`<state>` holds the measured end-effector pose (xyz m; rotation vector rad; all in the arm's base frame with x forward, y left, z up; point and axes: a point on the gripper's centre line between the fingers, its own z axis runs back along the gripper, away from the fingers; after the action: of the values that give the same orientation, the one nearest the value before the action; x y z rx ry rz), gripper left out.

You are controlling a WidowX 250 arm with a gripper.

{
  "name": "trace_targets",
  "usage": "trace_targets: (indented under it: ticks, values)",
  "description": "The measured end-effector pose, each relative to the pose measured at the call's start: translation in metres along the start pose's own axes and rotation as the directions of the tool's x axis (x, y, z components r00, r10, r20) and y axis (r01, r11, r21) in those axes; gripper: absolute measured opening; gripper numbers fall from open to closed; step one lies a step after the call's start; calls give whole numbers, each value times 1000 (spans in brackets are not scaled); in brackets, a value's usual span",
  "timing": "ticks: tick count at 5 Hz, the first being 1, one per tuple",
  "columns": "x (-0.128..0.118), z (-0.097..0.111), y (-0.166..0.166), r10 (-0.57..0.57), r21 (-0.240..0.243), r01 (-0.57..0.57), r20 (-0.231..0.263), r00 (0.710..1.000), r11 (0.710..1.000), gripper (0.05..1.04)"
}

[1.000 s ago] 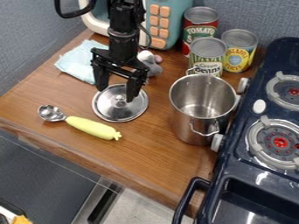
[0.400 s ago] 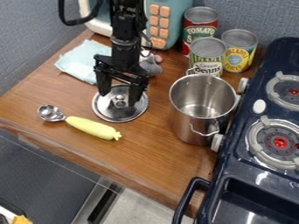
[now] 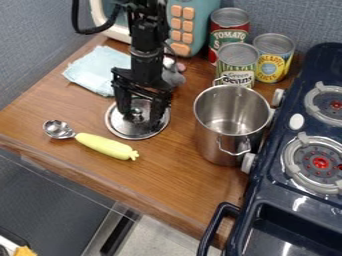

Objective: Couvre la cocote

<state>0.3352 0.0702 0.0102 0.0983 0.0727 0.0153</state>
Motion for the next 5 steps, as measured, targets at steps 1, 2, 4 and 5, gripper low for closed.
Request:
trace_targets:
  ticks: [1,2,4,5]
  values:
    - [2,0,-1,-8,-5,8,13,1000,1000,665]
    - [0,0,1,-7,-34,8,28,1000,999,361]
    - [-3,0,1,-27,-42,27,5,1000,999,274]
    - [-19,11,-2,-63,-87,61,-23,998,994,274]
